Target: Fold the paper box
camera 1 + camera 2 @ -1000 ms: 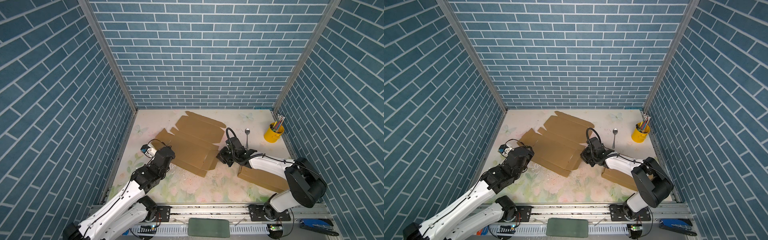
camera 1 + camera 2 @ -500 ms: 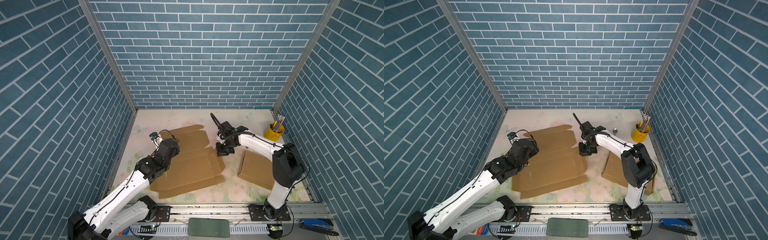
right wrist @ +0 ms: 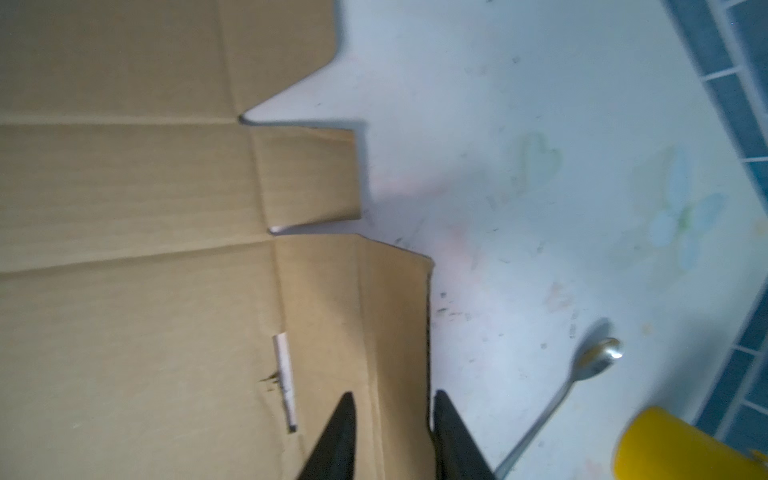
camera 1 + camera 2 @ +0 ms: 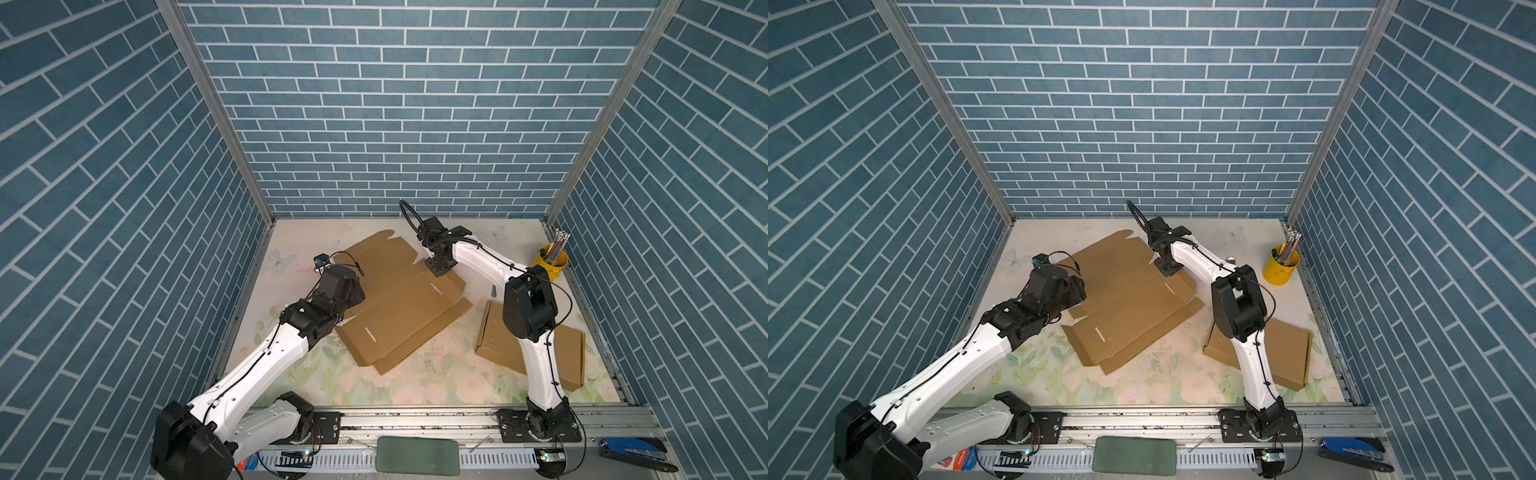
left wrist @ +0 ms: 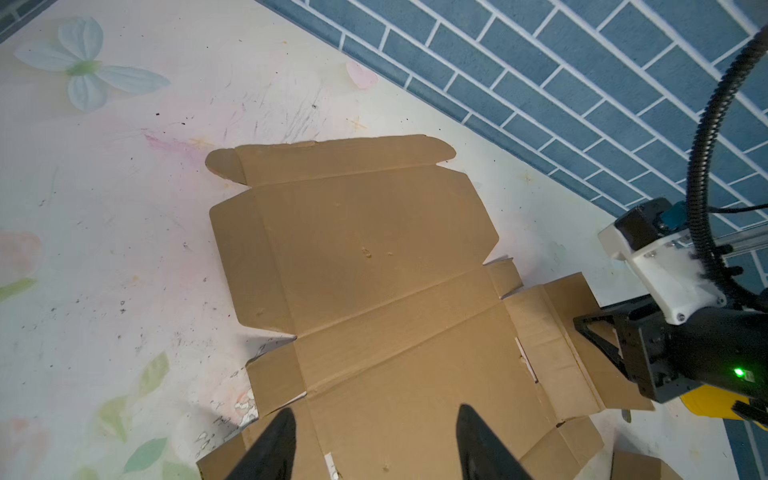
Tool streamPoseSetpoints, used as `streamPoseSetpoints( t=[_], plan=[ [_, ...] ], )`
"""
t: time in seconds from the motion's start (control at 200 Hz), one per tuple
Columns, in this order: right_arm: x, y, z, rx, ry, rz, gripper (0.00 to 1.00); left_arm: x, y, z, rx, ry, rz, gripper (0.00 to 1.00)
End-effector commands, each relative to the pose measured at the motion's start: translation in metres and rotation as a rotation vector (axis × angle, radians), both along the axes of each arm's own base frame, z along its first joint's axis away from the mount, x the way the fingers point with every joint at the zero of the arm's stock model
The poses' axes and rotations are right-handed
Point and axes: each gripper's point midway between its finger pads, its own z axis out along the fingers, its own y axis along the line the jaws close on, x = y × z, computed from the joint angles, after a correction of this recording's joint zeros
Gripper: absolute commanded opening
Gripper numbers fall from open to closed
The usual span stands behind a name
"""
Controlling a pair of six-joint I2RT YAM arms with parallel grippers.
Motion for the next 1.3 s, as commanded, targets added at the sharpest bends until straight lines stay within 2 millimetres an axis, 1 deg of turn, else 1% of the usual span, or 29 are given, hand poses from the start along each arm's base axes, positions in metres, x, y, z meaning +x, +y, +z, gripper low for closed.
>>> streamPoseSetpoints(
  t=[0.0,0.06,0.13,0.18,0.26,0.335,0.38,0.445,0.535,0.625,0.685,0.745,0.815,0.83,0.895,0.96,1.045,1.15,1.295],
  plan=[
    [0.031,-0.006,0.055,-0.069,-0.222,0.007,0.5,0.009,-0.005,-0.008,-0.041,0.007,-0.058,0.63],
    [0.025,-0.007,0.067,-0.016,-0.242,-0.027,0.54,0.014,-0.004,-0.014,-0.046,0.024,-0.074,0.62],
    [0.01,-0.011,0.077,0.065,-0.243,-0.087,0.55,0.025,-0.008,-0.018,-0.058,0.023,-0.122,0.62],
    [-0.004,-0.014,0.085,0.14,-0.24,-0.144,0.54,0.033,-0.012,-0.02,-0.056,0.019,-0.159,0.62],
    [-0.034,-0.02,0.087,0.273,-0.224,-0.248,0.54,0.048,-0.02,-0.028,-0.048,0.019,-0.217,0.62],
    [-0.064,-0.028,0.08,0.397,-0.161,-0.372,0.53,0.061,-0.027,-0.038,-0.054,0.022,-0.257,0.61],
    [-0.081,-0.032,0.075,0.466,-0.106,-0.455,0.51,0.07,-0.03,-0.044,-0.061,0.021,-0.263,0.6],
    [-0.106,-0.028,0.065,0.572,-0.01,-0.534,0.48,0.083,-0.035,-0.053,-0.067,0.019,-0.27,0.6],
    [-0.136,-0.027,0.045,0.69,0.093,-0.663,0.47,0.097,-0.041,-0.065,-0.057,0.033,-0.282,0.6],
    [-0.162,-0.027,0.025,0.783,0.168,-0.773,0.5,0.107,-0.043,-0.08,-0.042,0.06,-0.285,0.6],
    [-0.175,-0.02,0.017,0.836,0.206,-0.801,0.55,0.113,-0.042,-0.09,-0.03,0.071,-0.283,0.6],
    [-0.187,-0.016,0.004,0.842,0.247,-0.831,0.59,0.116,-0.039,-0.1,-0.032,0.087,-0.27,0.6],
    [-0.199,-0.007,-0.014,0.859,0.312,-0.854,0.63,0.119,-0.037,-0.111,-0.042,0.103,-0.258,0.6],
    [-0.203,-0.003,-0.017,0.871,0.347,-0.855,0.64,0.12,-0.037,-0.111,-0.045,0.104,-0.255,0.6],
    [-0.211,0.005,-0.029,0.913,0.4,-0.883,0.65,0.119,-0.035,-0.118,-0.053,0.115,-0.245,0.6],
    [-0.215,0.009,-0.035,0.951,0.428,-0.92,0.66,0.118,-0.034,-0.122,-0.06,0.121,-0.236,0.6],
    [-0.222,0.009,-0.043,0.944,0.449,-0.957,0.67,0.116,-0.032,-0.129,-0.062,0.13,-0.224,0.6],
    [-0.225,0.008,-0.054,0.951,0.468,-0.995,0.68,0.115,-0.03,-0.137,-0.066,0.141,-0.212,0.6],
    [-0.219,0.017,-0.062,0.988,0.48,-1.011,0.68,0.109,-0.025,-0.15,-0.068,0.163,-0.186,0.6]
  ],
)
